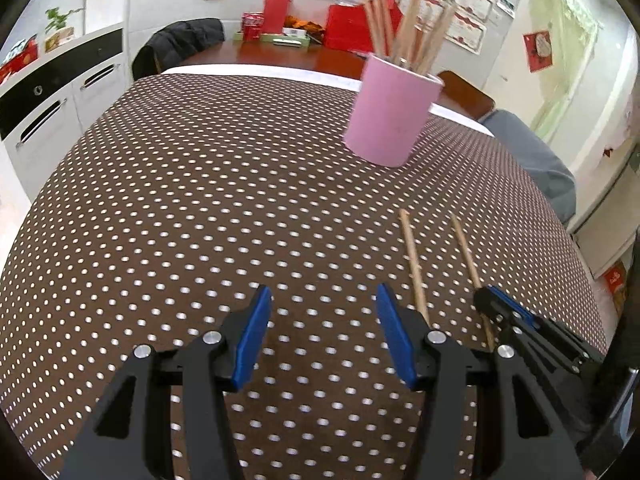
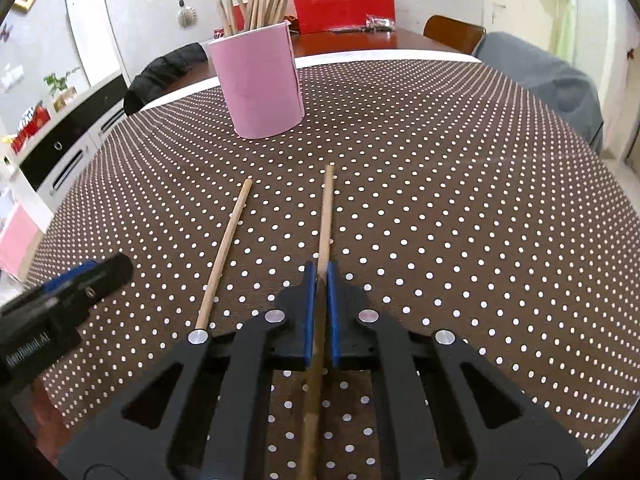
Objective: Organize utensils
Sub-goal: 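Close the right tool on a chopstick while the left tool grasps another, then lift both held chopsticks upright and carry them over the pink cup, then lower both chopsticks into the pink cup and open both tools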
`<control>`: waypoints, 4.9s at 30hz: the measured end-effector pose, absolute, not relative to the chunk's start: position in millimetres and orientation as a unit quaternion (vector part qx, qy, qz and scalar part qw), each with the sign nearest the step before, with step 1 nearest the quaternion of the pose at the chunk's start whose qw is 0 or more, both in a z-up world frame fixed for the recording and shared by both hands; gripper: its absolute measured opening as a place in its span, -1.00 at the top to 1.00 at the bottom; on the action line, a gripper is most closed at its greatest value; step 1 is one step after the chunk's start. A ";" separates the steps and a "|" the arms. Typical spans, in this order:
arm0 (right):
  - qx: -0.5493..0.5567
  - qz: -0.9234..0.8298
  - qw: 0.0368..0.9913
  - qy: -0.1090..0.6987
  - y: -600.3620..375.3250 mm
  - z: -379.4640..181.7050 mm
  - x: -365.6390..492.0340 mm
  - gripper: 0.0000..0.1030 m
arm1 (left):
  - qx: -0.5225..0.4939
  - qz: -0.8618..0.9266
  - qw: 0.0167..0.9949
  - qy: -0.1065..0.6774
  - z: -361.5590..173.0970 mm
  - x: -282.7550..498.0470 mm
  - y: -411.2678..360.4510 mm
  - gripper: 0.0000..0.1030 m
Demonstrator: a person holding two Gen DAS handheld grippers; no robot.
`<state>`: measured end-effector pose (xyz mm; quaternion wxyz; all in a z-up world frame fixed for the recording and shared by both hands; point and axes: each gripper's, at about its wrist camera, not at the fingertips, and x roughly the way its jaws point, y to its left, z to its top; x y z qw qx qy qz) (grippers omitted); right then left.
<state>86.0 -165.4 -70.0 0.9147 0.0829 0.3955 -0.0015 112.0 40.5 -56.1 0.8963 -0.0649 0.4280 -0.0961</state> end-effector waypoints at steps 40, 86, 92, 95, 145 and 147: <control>0.127 0.043 0.928 0.348 -213.9 -29.2 96.0 0.89 | -0.013 -0.085 0.911 0.403 -30.6 143.8 -17.6 0.89; 0.109 0.090 0.977 0.158 -215.6 130.6 207.3 0.89 | -0.136 -0.060 0.989 0.012 140.2 252.8 -18.8 0.89; 0.107 0.099 0.977 0.157 -206.9 128.0 226.3 0.89 | -0.139 -0.046 0.989 -0.020 131.4 263.4 -27.0 0.89; 0.104 0.095 0.977 0.163 -202.1 121.8 237.0 0.89 | -0.134 -0.034 0.990 -0.032 122.9 266.4 -29.5 0.89; 0.034 0.092 0.972 0.214 -189.1 64.3 131.0 -0.11 | 0.018 -0.057 0.991 0.119 59.4 165.7 -24.8 0.27; 0.031 0.089 0.975 0.199 -189.7 67.6 116.7 -0.11 | 0.016 -0.061 0.991 0.117 63.2 150.3 -24.6 0.22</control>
